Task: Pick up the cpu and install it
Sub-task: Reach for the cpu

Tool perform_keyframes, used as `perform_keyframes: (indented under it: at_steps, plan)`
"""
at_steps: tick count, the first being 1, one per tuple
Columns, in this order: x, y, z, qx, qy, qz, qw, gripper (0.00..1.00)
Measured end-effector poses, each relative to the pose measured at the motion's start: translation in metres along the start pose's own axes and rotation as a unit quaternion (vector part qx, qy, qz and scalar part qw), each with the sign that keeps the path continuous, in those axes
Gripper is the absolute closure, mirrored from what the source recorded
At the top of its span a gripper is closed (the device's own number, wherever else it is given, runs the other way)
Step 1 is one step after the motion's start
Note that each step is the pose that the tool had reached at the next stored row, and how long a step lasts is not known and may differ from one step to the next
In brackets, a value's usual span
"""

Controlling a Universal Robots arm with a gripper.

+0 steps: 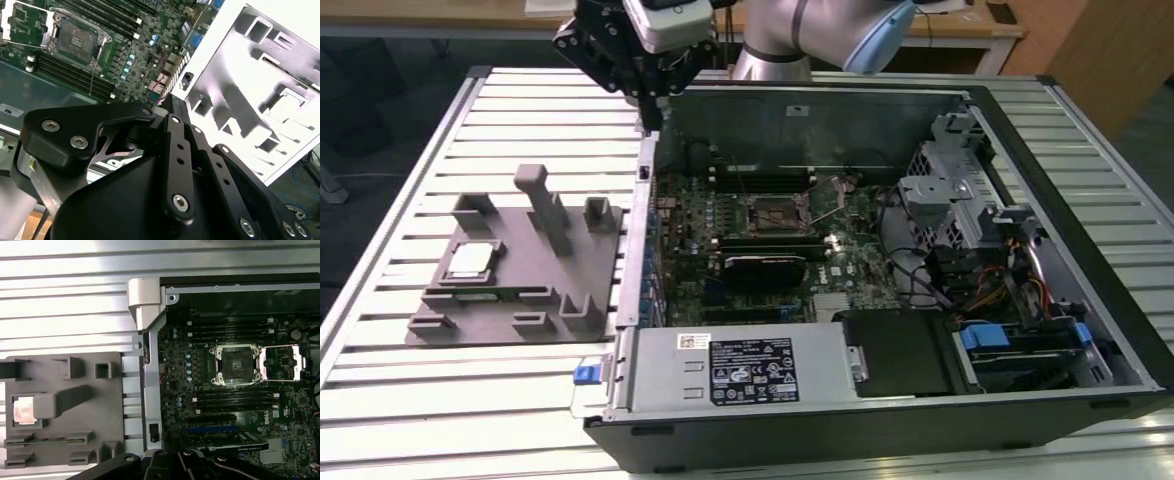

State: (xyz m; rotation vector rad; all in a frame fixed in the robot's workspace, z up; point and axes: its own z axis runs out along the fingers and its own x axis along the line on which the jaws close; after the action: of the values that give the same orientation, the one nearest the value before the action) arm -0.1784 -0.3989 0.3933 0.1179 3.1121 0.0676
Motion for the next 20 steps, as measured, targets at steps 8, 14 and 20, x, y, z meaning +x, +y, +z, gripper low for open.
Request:
perform_keyframes:
  at_steps: [8,14,20]
  plan:
    - [0.01,-0.0007,-0.0003,0.0,-0.0001,0.0,1.0,0.89]
    - [0.0166,-0.0013,-0.0004,0.0,-0.0001,0.0,1.0,0.89]
    - [0.0229,-0.0017,-0.0006,0.0,-0.0001,0.0,1.0,0.89]
